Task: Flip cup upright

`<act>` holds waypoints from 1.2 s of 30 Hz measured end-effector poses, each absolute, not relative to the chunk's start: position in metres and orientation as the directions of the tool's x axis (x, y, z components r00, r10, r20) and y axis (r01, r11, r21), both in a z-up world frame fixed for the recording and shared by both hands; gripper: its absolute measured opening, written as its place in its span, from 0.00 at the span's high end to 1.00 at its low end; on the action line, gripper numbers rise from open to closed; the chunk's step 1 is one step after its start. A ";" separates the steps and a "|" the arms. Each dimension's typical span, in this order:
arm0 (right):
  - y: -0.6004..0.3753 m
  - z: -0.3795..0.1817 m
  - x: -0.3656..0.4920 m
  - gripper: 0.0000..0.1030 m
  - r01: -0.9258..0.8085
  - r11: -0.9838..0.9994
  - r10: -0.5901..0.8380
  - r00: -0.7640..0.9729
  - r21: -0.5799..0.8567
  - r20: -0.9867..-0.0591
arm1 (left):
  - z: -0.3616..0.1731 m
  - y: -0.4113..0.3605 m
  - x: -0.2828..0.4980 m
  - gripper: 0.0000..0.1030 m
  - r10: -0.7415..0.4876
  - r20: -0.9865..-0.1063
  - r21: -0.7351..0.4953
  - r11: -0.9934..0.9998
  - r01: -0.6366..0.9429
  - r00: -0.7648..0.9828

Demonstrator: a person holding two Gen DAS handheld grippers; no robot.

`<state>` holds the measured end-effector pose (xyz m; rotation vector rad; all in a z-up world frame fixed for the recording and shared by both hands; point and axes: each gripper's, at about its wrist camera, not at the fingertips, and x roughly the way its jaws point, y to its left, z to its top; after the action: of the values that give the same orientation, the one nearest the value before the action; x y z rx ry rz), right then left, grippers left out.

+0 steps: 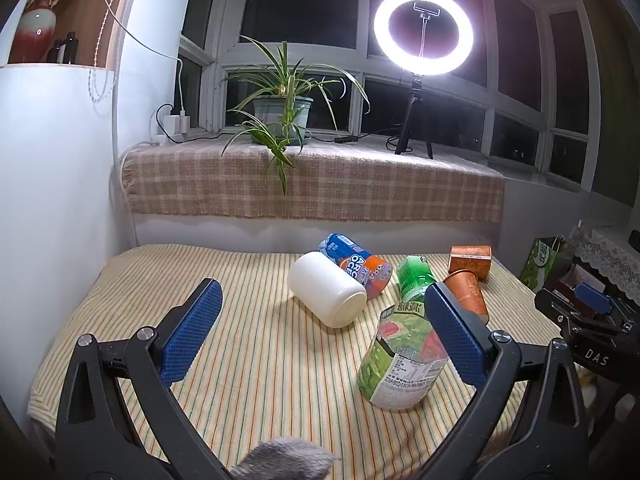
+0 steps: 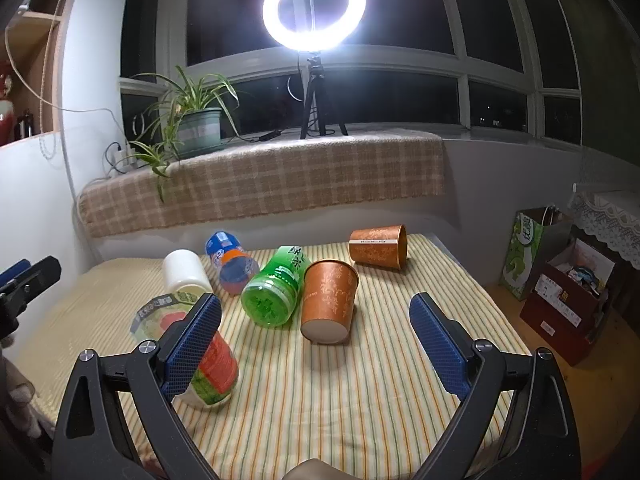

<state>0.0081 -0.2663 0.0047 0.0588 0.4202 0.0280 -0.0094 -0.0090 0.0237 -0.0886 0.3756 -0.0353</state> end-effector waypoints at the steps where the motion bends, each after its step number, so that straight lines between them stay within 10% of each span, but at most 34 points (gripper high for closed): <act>1: -0.266 0.005 0.009 0.04 -0.013 0.998 0.038 0.914 0.064 -0.405 | 0.024 -0.009 -0.009 0.00 -0.046 -0.366 -0.093 0.996 0.013 0.930; 36: -0.259 -0.003 0.019 0.01 -0.010 0.997 0.040 0.903 0.074 -0.427 | 0.019 -0.003 -0.001 0.00 -0.013 -0.383 -0.071 0.997 -0.016 0.924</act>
<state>0.0189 -0.2587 -0.0026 0.0703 0.4423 0.0258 -0.0010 -0.0033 0.0186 -0.0735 0.3931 0.0018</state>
